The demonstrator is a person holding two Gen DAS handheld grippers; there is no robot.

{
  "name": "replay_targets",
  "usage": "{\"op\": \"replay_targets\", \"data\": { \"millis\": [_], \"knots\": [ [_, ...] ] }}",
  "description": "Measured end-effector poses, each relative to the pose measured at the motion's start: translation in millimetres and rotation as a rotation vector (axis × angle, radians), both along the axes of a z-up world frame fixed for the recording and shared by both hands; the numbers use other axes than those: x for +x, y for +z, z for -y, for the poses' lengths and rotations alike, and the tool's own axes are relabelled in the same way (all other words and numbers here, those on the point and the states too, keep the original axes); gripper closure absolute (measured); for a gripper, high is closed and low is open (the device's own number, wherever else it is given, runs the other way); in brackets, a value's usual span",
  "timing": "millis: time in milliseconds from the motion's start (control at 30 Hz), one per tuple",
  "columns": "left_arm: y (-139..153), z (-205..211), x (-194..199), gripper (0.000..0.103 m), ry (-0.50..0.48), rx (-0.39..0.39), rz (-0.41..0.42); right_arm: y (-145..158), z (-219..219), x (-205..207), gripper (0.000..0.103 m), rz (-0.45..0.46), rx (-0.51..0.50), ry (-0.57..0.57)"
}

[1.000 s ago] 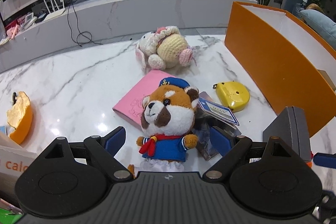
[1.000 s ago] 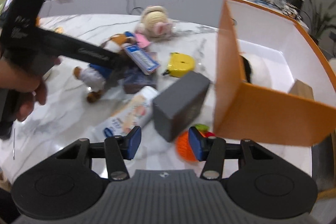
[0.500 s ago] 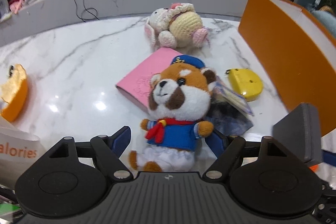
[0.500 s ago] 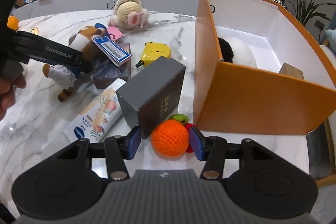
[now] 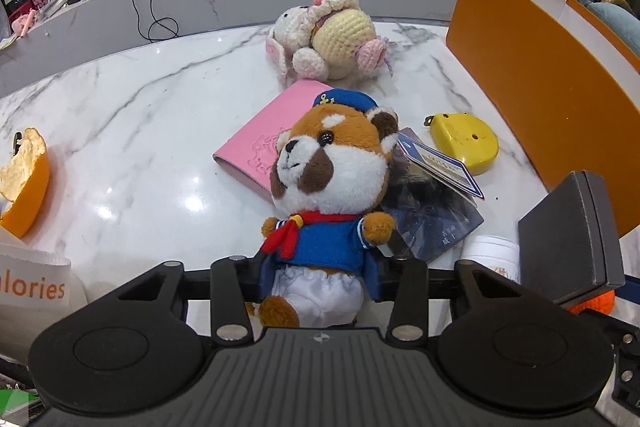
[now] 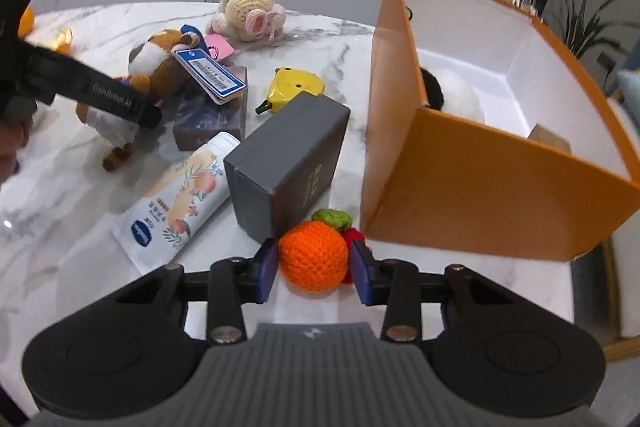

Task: Organize objects
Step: 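Grasp the red panda plush with the left gripper while the right gripper grasps the orange knitted fruit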

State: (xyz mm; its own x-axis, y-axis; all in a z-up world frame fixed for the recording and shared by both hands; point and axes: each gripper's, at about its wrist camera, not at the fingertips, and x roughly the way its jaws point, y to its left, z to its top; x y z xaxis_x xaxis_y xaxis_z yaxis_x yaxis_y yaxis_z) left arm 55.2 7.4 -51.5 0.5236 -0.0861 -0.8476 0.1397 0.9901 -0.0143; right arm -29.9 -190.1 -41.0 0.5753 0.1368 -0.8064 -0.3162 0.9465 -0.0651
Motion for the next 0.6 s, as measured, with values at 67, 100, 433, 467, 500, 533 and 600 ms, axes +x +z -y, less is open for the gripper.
{"op": "replay_targets", "data": {
  "millis": [67,100,433,467,500,533,600],
  "knots": [
    [0.7,-0.8,-1.2,0.055,-0.003,-0.003,-0.006,1.6,7.6,1.2,0.063,-0.028,0.044,-0.009],
    [1.5,-0.8,-2.4,0.055,-0.006,-0.003,-0.010,2.5,12.3,2.2,0.063,-0.048,0.071,-0.013],
    [10.6,-3.3,-37.8,0.057,-0.071,-0.019,-0.065,7.3,32.1,-6.2,0.063,-0.132,0.122,0.026],
    [10.5,-2.9,-42.6,0.057,-0.082,-0.013,-0.073,5.6,31.1,-8.1,0.063,-0.138,0.114,0.039],
    [10.5,-2.5,-46.5,0.057,-0.091,-0.007,-0.081,4.8,28.7,-10.9,0.063,-0.133,0.098,0.053],
    [10.5,-2.3,-50.6,0.057,-0.100,-0.002,-0.090,3.6,26.9,-11.0,0.063,-0.131,0.085,0.064],
    [10.1,-1.6,-57.2,0.057,-0.118,0.002,-0.107,2.7,23.5,-12.4,0.062,-0.133,0.073,0.078]
  ]
}}
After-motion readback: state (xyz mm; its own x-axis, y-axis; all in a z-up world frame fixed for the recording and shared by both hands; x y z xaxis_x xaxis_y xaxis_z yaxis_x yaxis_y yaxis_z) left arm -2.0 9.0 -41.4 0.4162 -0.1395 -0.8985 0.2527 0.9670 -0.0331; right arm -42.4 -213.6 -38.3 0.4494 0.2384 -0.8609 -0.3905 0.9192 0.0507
